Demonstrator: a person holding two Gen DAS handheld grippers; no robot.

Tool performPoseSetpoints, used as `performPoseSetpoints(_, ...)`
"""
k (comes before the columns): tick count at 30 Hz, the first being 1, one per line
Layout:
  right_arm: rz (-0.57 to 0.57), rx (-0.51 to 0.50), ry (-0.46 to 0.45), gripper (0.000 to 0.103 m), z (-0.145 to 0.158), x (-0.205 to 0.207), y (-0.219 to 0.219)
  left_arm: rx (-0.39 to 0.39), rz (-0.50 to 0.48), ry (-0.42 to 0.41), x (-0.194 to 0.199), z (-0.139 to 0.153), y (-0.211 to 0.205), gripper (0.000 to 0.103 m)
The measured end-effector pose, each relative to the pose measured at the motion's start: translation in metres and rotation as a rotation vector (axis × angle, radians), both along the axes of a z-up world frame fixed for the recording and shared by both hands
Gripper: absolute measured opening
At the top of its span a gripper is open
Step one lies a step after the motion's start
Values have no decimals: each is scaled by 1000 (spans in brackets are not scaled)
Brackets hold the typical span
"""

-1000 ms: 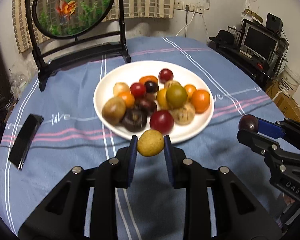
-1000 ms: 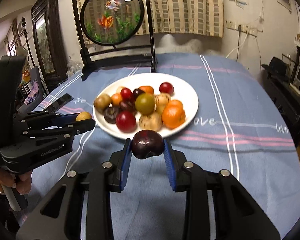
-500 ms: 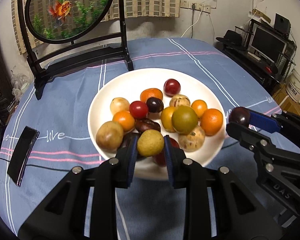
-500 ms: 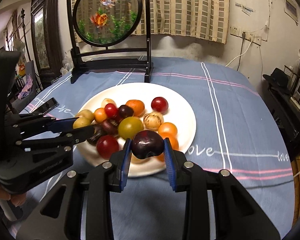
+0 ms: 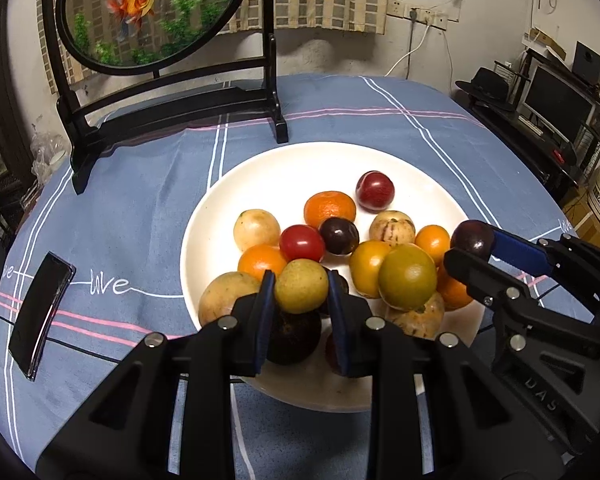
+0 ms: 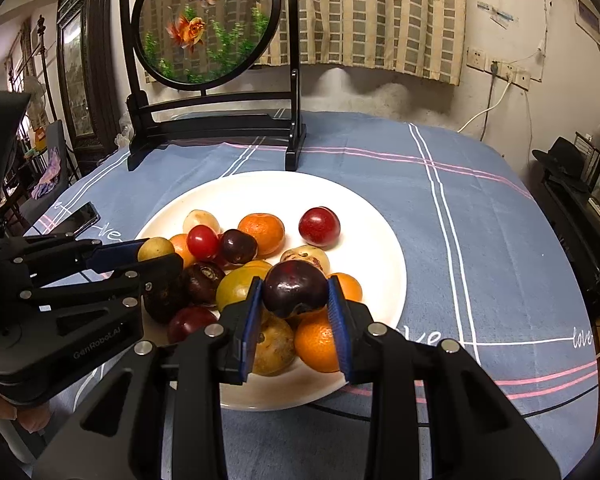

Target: Organize fruits

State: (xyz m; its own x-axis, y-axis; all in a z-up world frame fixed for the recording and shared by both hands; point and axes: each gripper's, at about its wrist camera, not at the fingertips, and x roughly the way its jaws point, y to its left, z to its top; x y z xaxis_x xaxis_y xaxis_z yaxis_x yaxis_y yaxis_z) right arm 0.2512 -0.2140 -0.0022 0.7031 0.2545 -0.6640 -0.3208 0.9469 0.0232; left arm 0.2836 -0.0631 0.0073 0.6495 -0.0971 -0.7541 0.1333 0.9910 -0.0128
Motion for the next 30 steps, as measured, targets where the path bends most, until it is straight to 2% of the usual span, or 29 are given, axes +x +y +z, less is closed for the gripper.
performPoseSetpoints(12, -20, -11, -8, 33, -7, 16, 6, -2, 27, 18, 10, -12, -7, 27)
performPoseSetpoints(16, -27, -43, -12, 36, -12, 22, 11, -14, 56, 22, 15, -14, -5, 30)
performPoseSetpoints(20, -34, -31, -4, 42, -13, 25, 7, -30, 65, 30, 15, -13, -4, 31)
performPoseSetpoints(26, -51, 26, 33, 42, -13, 18, -7, -53, 64, 12, 5, -3, -3, 52)
performPoseSetpoints(27, -59, 37, 33, 42, -10, 15, -10, -50, 67, 1, 2, -1, -3, 59)
performPoseSetpoints(28, -65, 45, 28, 42, -8, 12, -12, -36, 81, -22, -3, 4, -3, 71)
performPoseSetpoints(30, -71, 59, 17, 42, -1, 5, -17, -17, 103, -67, -11, 12, -1, 78)
